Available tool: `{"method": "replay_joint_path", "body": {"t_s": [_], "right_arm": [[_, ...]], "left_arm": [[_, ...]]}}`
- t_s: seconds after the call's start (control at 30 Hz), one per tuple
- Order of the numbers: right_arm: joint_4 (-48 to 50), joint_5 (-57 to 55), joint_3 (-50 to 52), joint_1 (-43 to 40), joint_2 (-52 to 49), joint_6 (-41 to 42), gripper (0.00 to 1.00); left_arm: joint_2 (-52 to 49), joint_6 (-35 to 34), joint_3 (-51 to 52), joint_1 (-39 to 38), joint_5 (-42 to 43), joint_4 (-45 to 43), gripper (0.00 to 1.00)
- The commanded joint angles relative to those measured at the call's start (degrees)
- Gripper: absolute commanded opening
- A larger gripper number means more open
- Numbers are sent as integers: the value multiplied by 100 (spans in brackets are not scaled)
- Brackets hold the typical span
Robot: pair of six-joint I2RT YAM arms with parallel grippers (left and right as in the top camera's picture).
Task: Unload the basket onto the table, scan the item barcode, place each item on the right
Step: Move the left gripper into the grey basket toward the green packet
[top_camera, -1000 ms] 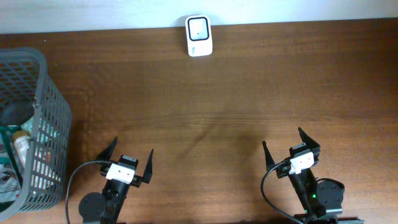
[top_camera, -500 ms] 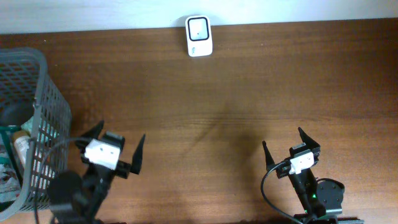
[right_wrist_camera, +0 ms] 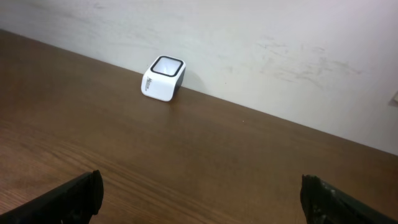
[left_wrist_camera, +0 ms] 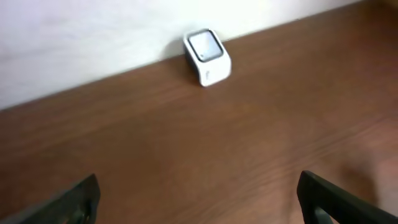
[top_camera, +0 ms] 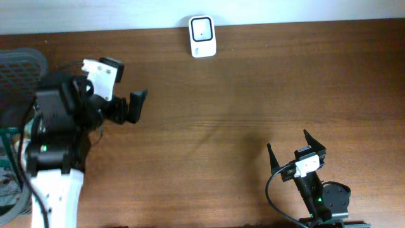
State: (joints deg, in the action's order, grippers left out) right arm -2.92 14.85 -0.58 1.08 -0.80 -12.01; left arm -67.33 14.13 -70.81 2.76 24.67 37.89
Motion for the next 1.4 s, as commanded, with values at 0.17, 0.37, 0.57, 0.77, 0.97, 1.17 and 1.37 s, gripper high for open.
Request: {"method": "replay_joint_path", "body": {"t_s": [0.17,0.37,0.57,0.77,0.97,1.17,1.37], "right_arm": [[-31,-28,26,42,48,24,98],[-31,-28,26,42,48,24,98],[-31,-28,26,42,48,24,98],[-31,-28,26,42,48,24,98],[-31,-28,26,42,48,24,98],[-31,-28,26,42,48,24,98],[-31,-28,26,42,48,24,98]], "left_arm": [[-553,9,-111,2,1222,-24,99],[-551,15,-109,4,1705,782,99],[-501,-905,-424,114,-426,1298,84],[-428,-1808,-2317,608,-2463,2789,85],[-420,-2236,-3331,1453,-2771,3230,87],[-634,-2544,-3327,2791,-2708,3598,99],[-1054,-2538,-3305,3851,-2634,3827,100]]}}
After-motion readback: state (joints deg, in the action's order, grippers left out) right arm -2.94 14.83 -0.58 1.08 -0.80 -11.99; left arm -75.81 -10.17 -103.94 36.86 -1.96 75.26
